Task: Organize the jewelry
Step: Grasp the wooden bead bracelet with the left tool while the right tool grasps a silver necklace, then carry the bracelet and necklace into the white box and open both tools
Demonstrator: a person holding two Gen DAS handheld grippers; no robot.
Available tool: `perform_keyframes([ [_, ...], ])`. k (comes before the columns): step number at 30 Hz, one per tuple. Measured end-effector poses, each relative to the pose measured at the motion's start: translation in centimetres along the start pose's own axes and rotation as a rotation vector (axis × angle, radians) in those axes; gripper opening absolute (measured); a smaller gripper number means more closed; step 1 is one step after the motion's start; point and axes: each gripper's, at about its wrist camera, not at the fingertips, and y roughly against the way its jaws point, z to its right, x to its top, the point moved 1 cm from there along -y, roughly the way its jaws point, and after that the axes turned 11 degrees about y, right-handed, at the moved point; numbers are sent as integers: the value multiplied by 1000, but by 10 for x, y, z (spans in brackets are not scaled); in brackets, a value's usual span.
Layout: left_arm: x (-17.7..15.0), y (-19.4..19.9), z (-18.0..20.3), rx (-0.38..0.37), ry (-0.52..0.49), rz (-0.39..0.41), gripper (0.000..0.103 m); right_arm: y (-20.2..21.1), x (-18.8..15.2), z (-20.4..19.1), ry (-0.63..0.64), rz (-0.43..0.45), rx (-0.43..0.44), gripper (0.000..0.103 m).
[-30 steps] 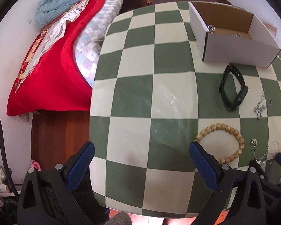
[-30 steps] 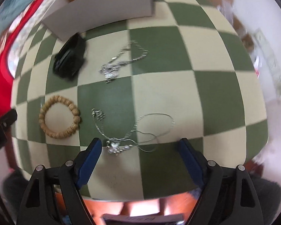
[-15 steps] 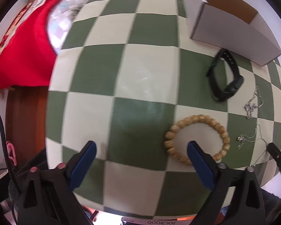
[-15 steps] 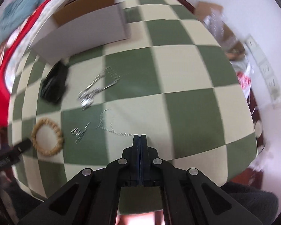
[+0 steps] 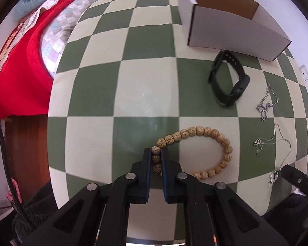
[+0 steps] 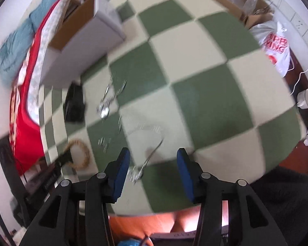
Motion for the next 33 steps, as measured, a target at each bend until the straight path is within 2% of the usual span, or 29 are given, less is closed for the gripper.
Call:
perform_keyframes([
  [6,-7,-1,-7,6,1,-8,7,-11,-16,-45,151,39,-207,53],
  [9,-4,-2,-11,2,2,-12,7,-19,-27,-66,284,50,-334,50],
  [12,-10,0,-9,-1,-1,-7,7,-16,-31,-74,336,75,-348,11],
  [14,-5,-1,-9,-8,-6,-3,7,-12,-27,-65,296,80,-319,5],
  [19,0,16,-7,-27,-20,33,7,15,-15,-39,166,143,-203,5],
  [22,9,33,-6,-64,-12,54,7,40,-7,-31,123,193,-145,5],
  [27,23,66,-2,-148,7,66,7,73,10,-35,127,244,-95,5],
  [33,39,107,6,-208,15,101,7,99,26,-48,139,282,-25,5],
])
